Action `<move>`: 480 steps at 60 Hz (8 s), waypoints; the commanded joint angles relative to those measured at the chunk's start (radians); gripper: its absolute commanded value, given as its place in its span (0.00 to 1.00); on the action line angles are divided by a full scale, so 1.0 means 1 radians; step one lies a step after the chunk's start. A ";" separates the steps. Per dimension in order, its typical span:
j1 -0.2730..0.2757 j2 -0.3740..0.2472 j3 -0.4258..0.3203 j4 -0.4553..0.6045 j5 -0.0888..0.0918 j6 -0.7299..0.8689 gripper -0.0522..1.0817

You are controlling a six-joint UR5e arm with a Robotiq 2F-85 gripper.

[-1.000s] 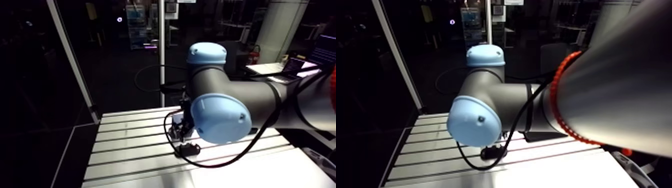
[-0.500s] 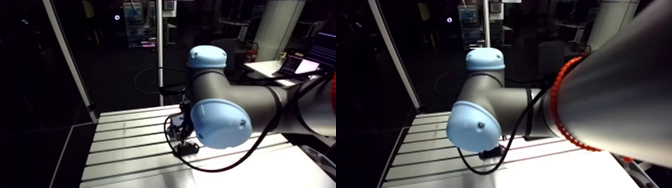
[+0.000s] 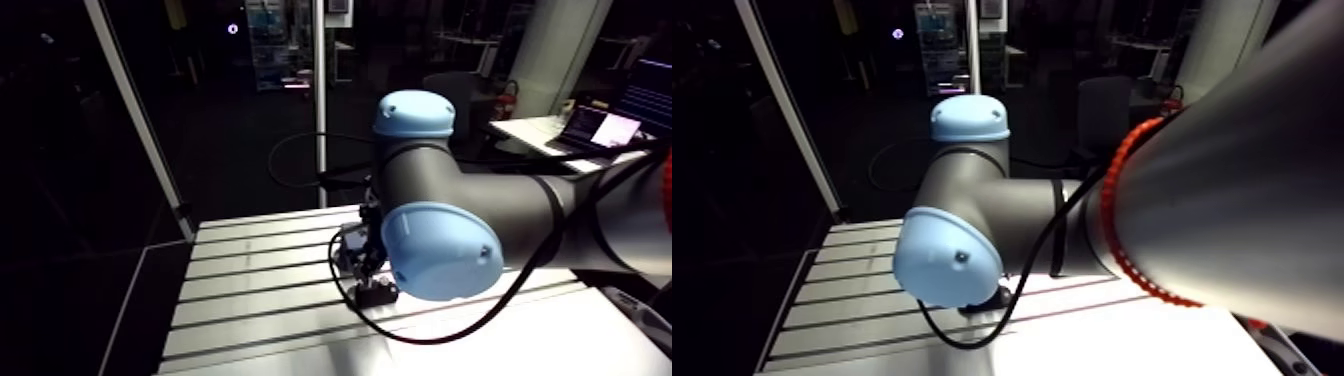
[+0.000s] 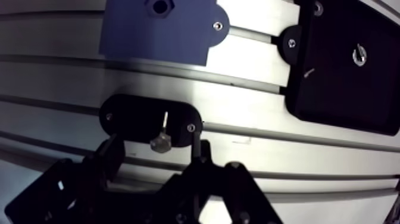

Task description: Pick up the M10 bolt and insert it into the hex recess until seated.

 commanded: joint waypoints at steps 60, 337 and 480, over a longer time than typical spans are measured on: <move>-0.002 0.003 0.012 -0.010 -0.005 0.001 0.46; -0.006 -0.145 -0.145 0.246 0.004 0.001 0.74; 0.095 0.210 -0.690 0.758 -0.086 0.038 0.87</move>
